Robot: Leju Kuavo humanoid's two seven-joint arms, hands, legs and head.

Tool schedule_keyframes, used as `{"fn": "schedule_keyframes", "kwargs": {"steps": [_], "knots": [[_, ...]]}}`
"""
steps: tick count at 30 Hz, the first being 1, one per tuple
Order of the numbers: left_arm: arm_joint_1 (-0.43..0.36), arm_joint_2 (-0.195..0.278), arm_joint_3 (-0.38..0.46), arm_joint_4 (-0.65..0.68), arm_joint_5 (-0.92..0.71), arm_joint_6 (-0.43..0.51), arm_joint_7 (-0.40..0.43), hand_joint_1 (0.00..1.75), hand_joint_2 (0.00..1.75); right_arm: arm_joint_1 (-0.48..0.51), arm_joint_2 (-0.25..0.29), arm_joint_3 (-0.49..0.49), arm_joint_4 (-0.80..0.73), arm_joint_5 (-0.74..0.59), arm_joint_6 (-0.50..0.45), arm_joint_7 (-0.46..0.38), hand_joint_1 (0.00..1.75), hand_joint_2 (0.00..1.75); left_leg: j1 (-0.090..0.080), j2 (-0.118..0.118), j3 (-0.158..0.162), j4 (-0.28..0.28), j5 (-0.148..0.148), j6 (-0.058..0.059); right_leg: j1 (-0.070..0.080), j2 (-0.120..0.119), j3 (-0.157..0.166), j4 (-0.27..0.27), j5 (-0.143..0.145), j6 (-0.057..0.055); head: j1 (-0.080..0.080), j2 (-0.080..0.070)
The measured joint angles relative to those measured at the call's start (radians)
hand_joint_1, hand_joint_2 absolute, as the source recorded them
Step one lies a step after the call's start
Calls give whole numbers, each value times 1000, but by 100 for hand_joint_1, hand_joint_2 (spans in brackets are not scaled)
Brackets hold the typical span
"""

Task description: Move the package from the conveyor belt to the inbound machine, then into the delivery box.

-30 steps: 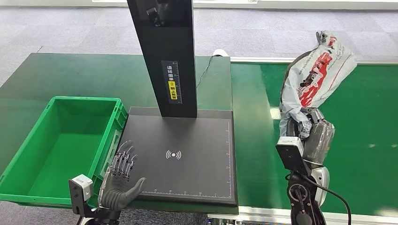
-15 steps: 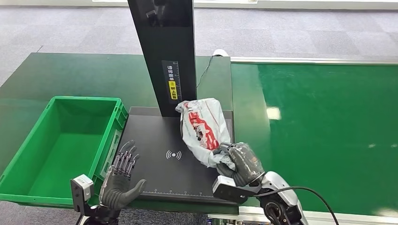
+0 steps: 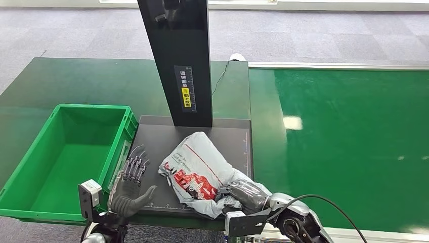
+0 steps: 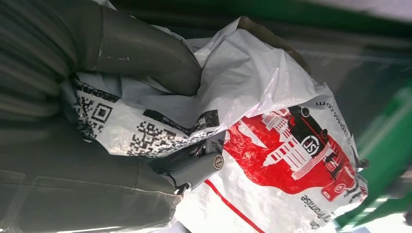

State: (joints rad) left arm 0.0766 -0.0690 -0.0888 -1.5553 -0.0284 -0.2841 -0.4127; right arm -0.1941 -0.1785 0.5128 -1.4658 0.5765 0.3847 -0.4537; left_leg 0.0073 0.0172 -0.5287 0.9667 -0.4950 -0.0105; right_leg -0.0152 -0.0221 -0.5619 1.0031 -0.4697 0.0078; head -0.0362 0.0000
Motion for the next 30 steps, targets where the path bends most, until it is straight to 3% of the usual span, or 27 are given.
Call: {"fn": "schedule_keyframes", "kwargs": {"steps": [4,9,11,13,15,21,30], "knots": [[-6,-1,3,2,12,11,0,0,175,-38,-4,28,13,-106,55,-75,175,175,0,0,0,0,0,0,0,0,0,0,0,0,0,0],[0,-1,8,1,18,25,-2,0,175,-58,-2,30,13,-154,32,-111,175,175,0,0,-1,0,0,0,0,0,0,0,0,0,0,0],[6,-3,9,0,18,27,-3,0,175,-61,3,26,13,-162,11,-125,128,175,0,0,-1,0,0,0,0,0,0,0,0,0,0,0],[13,-5,9,-2,18,28,-3,0,175,-63,9,22,12,-168,-4,-129,46,175,0,0,-1,0,0,0,0,0,-1,0,0,0,0,0],[22,-6,9,-6,17,27,-3,0,175,-63,11,18,11,-159,-25,-116,6,175,0,0,-1,0,0,0,0,0,-1,0,0,0,0,0],[52,-7,11,-23,11,20,-3,0,175,-31,2,0,7,-78,-129,-74,0,175,0,0,-1,0,0,0,0,0,-1,0,0,0,0,0],[64,-7,11,-28,-5,18,-12,0,175,34,-16,-6,-37,-57,-140,-72,0,175,0,0,-1,0,0,0,0,0,-1,0,0,0,0,0]]}}
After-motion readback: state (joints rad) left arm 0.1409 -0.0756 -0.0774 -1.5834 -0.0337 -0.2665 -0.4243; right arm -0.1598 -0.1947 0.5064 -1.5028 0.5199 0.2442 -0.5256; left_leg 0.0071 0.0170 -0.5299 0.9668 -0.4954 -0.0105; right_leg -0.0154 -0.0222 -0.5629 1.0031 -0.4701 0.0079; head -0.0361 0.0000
